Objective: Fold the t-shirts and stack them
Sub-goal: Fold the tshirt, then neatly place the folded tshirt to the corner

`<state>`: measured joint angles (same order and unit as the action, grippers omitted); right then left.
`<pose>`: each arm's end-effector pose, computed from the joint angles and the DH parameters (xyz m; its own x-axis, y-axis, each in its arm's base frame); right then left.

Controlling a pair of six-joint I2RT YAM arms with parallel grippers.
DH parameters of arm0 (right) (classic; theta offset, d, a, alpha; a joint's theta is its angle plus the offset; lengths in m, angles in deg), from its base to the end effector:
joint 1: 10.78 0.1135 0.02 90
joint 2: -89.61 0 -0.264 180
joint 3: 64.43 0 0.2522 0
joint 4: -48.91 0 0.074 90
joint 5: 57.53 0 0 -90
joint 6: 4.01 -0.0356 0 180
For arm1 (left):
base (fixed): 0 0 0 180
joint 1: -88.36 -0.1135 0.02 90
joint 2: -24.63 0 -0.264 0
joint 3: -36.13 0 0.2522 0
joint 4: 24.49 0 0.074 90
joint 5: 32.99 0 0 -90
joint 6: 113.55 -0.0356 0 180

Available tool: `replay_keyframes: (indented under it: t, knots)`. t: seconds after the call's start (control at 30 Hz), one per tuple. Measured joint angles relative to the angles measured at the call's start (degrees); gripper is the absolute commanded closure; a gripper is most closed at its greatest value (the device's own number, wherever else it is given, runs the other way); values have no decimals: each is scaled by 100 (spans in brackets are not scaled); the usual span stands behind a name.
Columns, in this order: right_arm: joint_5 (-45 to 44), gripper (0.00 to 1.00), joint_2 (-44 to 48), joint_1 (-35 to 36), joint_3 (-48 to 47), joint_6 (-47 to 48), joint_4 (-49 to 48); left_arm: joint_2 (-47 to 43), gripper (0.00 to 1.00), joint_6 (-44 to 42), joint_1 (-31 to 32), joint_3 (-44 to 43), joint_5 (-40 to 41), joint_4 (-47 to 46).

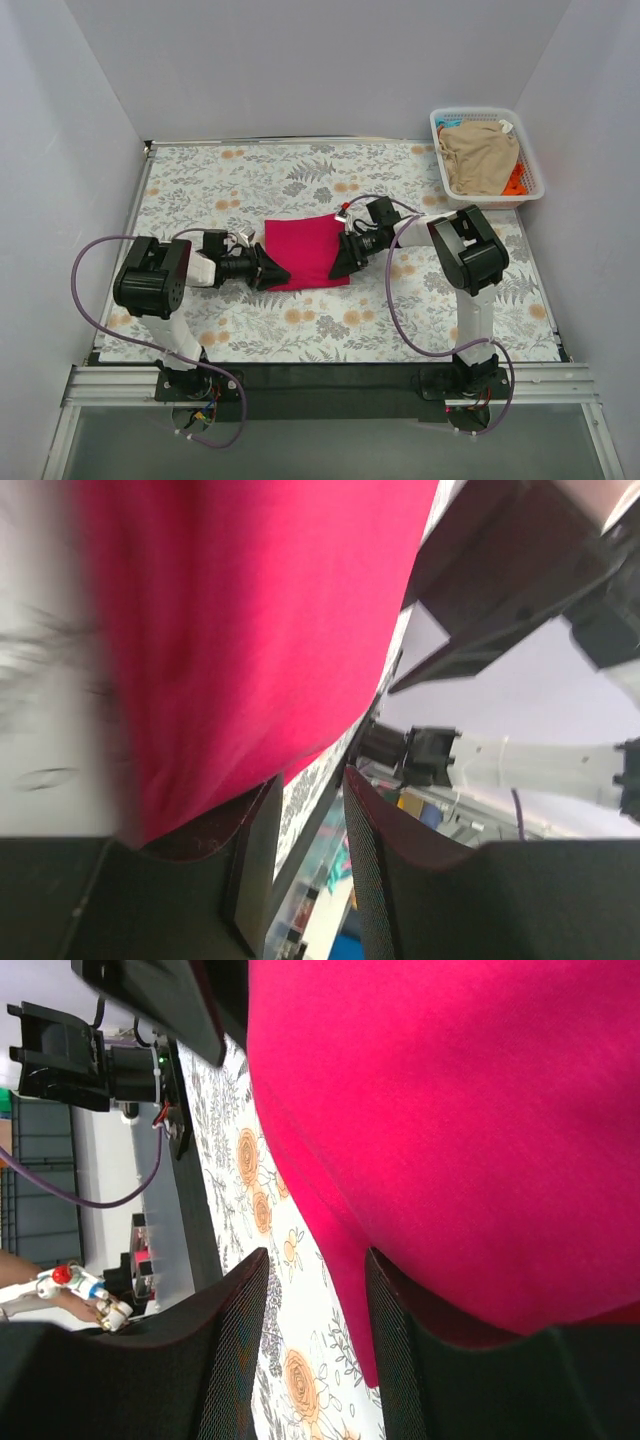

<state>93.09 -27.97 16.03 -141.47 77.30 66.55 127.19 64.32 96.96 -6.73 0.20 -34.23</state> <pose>0.3270 0.2000 0.1059 -0.8451 -0.3440 -0.4093 -0.5095 0.2859 0.8116 0.2574 -0.0691 0.0819 -0.6419 -0.4562 0.6163 -0.7336 0.1315 -0.6667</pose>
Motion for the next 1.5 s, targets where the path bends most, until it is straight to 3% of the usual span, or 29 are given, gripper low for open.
replay_keyframes:
  t: [0.17, 0.3, 0.43, 0.57, 0.8, 1.0, 1.13, 1.27, 1.37, 1.4, 1.43, 1.5]
  knots:
    - [44, 54, 44, 33, 0, -61, -125, -39, 68, -529, -551, -400, 31, 767]
    - [85, 54, 424, 31, 0, -105, -13, -570, 69, -844, -654, -507, 129, 1394]
    - [162, 55, 1187, 26, -85, -39, 127, -1333, 71, -907, -479, -837, -72, 1628]
    - [273, 58, 1596, 26, -286, -9, 81, -1685, 75, -807, 46, -1322, -319, 1217]
    - [254, 58, 1305, -260, -326, -11, 219, -444, 75, -260, 452, -1327, -323, 289]
    - [140, 57, 1296, -968, -337, 341, 614, 1049, 70, -129, 415, -1423, -227, 354]
    - [61, 56, 1298, -1215, -372, 678, 1036, 964, 69, -321, 442, -1781, -20, 798]
    - [26, 55, 1443, -1233, -407, 903, 1366, 289, 67, -717, 457, -2020, 457, 1641]
    - [-37, 53, 1709, -1233, -413, 1071, 1574, -575, 57, -1316, 562, -2627, 1215, 2557]
    - [-63, 52, 1816, -1233, -415, 1137, 1646, -861, 13, -1554, 647, -2865, 1550, 2802]
    - [-107, 51, 1923, -1241, -420, 1222, 1727, -1121, 2, -1779, 758, -3095, 1882, 3010]
    - [-238, 46, 2116, -1283, -446, 1421, 1934, -1582, 2, -2111, 1071, -3539, 2435, 3386]
